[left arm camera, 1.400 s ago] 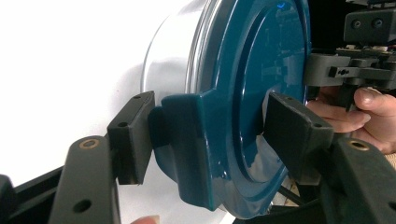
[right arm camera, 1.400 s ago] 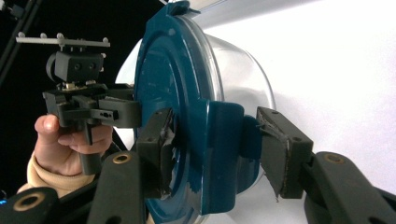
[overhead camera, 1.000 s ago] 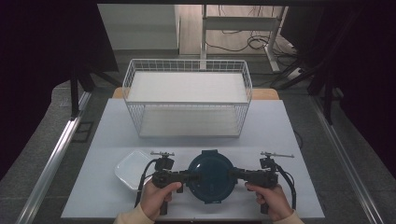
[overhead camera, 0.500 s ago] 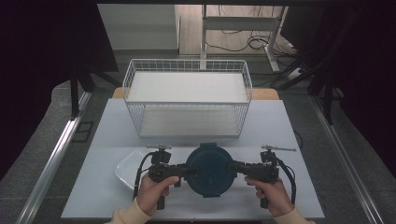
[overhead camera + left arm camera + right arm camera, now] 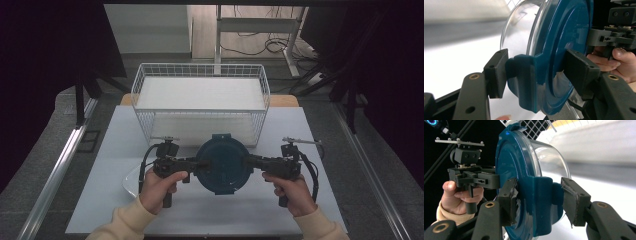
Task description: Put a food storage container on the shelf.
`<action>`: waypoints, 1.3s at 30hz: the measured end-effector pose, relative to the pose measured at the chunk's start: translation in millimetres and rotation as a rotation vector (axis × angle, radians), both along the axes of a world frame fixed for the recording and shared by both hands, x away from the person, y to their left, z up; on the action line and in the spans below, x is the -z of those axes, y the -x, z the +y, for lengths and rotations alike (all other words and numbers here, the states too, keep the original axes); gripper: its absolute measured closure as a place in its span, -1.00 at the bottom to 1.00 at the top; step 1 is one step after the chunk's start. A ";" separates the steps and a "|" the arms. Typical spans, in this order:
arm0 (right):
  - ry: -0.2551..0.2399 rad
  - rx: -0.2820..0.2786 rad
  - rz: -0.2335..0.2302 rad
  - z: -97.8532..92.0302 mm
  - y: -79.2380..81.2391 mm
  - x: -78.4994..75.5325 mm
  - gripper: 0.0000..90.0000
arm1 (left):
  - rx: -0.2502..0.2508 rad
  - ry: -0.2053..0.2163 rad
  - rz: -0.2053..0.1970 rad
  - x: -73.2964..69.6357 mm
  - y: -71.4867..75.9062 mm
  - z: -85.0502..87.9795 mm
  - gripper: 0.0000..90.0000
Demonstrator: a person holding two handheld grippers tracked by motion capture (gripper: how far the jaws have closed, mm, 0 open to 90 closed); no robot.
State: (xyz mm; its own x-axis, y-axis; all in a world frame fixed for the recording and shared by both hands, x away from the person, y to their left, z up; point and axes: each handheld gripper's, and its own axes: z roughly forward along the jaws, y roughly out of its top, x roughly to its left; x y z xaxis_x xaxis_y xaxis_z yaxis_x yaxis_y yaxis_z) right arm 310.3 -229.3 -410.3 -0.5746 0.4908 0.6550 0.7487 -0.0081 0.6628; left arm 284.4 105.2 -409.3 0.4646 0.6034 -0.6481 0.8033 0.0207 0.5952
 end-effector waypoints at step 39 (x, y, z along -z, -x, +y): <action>0.008 -0.022 -0.130 43.0 -66.0 -91.2 0.10 | -0.021 0.010 -0.089 -85.8 -64.3 42.9 -0.18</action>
